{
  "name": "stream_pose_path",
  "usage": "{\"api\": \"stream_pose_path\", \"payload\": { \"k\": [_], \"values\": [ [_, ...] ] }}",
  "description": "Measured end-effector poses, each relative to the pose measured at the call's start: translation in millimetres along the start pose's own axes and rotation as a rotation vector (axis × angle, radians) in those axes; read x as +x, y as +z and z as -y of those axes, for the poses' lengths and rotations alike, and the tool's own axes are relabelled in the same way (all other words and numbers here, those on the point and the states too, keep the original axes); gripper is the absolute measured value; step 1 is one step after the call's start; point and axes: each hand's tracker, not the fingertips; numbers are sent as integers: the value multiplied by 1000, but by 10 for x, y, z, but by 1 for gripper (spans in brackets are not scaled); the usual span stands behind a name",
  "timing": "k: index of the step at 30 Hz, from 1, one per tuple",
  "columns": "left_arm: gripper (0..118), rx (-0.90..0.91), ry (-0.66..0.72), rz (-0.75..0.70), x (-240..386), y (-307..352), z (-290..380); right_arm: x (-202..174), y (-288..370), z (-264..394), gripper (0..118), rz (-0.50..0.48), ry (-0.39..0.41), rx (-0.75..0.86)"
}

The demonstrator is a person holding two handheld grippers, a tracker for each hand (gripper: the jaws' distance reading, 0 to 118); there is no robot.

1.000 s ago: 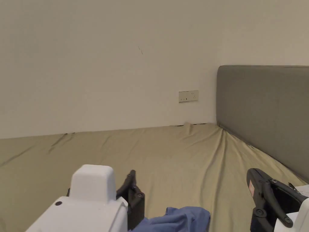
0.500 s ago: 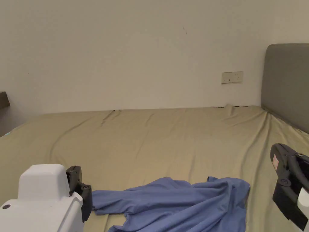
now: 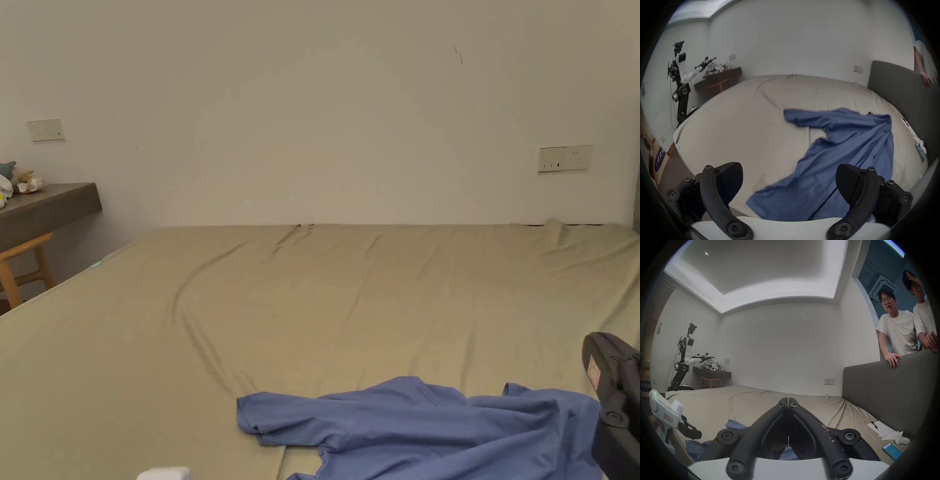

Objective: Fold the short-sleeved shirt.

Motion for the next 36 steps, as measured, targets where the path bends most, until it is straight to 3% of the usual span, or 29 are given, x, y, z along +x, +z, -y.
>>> {"api": "stream_pose_path", "payload": {
  "k": [12,15,17,18,19,20,22,24,28,29,30,31,32,34,36],
  "values": [
    [114,-253,-63,-113,-173,-809,393,-112,-151,98,1,-63,4,-29],
    [112,-244,53,-63,-232,-902,504,-109,-174,97,1,-73,1,-33],
    [96,-225,156,-29,-338,-798,484,-82,-182,95,1,-77,-19,-32],
    [56,-210,110,-53,-335,-715,449,-68,-186,96,1,-76,-26,-31],
    [1,-168,84,-38,-347,-636,407,-57,-194,97,1,-73,-27,-33],
    [0,-135,136,44,-368,-576,355,-52,-202,103,1,-69,-25,-36],
    [0,-164,253,77,-368,-506,276,-30,-212,120,1,-56,-19,-46],
    [0,-110,270,89,-354,-470,237,-8,-220,142,1,-47,-25,-65],
    [0,-79,160,49,-174,-384,124,18,-260,218,2,-34,-15,-116],
    [0,-61,153,73,-152,-371,96,24,-290,247,10,-27,-3,-142],
    [0,-55,162,90,-145,-364,74,36,-327,276,35,-28,6,-176],
    [0,-51,179,94,-134,-365,53,58,-379,309,46,-34,5,-227],
    [0,-51,185,105,-127,-376,26,79,-433,356,46,-53,-4,-281],
    [0,-53,188,115,-79,-373,-40,136,-608,523,118,-64,-20,-379],
    [0,-52,184,117,-61,-391,-77,220,-680,661,116,-99,-42,-370]
  ]
}}
